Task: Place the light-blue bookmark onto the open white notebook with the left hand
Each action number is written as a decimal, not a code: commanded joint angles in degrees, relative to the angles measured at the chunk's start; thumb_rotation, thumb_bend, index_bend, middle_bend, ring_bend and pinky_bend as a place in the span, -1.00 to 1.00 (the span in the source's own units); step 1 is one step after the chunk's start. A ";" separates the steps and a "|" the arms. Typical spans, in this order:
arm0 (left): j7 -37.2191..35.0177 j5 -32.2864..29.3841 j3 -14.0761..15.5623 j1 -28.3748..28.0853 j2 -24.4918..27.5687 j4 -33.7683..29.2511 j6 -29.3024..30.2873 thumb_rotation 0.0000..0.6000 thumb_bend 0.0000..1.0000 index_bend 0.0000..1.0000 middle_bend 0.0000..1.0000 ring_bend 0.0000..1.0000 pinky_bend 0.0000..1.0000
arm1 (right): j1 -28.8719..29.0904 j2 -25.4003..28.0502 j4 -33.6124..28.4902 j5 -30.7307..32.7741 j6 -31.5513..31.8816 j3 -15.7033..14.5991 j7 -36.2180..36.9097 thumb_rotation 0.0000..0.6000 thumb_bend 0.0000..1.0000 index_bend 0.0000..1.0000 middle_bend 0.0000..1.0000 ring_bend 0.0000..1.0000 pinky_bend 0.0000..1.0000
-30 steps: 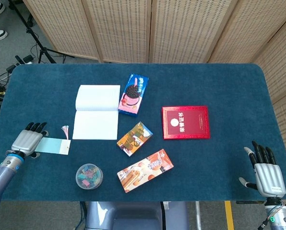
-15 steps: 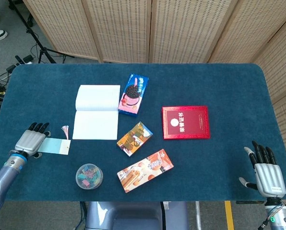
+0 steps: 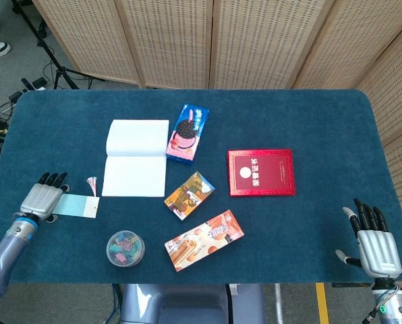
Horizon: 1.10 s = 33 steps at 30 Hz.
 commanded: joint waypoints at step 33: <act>1.46 -0.88 0.22 -0.04 -1.99 1.25 -0.05 1.00 -0.57 -0.42 -1.00 -1.00 -1.00 | -0.06 0.02 0.04 -0.14 0.16 -0.01 0.18 1.00 -0.79 -0.76 -1.00 -1.00 -1.00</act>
